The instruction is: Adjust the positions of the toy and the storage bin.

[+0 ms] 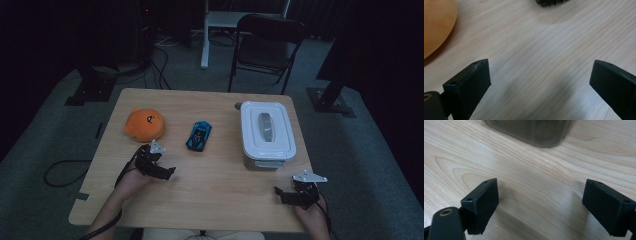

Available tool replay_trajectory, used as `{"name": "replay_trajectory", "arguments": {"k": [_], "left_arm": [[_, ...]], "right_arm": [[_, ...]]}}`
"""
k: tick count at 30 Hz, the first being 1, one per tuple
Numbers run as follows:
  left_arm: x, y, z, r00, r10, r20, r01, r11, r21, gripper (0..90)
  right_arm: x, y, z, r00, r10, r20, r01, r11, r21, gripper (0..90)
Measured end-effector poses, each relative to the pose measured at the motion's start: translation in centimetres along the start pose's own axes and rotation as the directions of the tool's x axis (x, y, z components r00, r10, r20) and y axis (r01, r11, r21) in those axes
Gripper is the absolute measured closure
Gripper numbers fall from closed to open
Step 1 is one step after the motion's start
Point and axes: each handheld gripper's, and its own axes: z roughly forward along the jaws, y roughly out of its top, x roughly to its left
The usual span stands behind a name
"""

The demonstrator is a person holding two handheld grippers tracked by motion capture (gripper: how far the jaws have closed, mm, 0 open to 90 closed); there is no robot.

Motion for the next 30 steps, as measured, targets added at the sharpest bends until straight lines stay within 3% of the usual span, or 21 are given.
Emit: {"name": "replay_trajectory", "arguments": {"k": [14, 21, 25, 30], "left_arm": [[-1.1, 4.4, 2.7, 0.9999, 0.008, 0.008, -0.008, 0.9997, 0.023, 4.5], [-1.2, 7.6, 3.8, 0.9995, -0.033, 0.001, 0.033, 0.9994, 0.011, 4.5], [-1.6, 8.7, 4.4, 0.9993, -0.032, -0.018, 0.032, 0.9994, 0.013, 4.5], [-1.8, 11.1, 6.4, 0.9964, -0.081, -0.026, 0.081, 0.9965, 0.02, 4.5]], "right_arm": [[0.0, 0.0, 0.0, 1.0, 0.001, -0.001, -0.001, 1.0, 0.0, 13.2], [0.0, 0.0, 0.0, 1.0, 0.001, -0.001, -0.001, 1.0, 0.0, 13.2], [0.0, 0.0, 0.0, 1.0, 0.001, -0.001, -0.001, 1.0, 0.0, 13.3], [0.0, 0.0, 0.0, 1.0, 0.001, -0.001, -0.001, 1.0, 0.0, 13.2]]}}
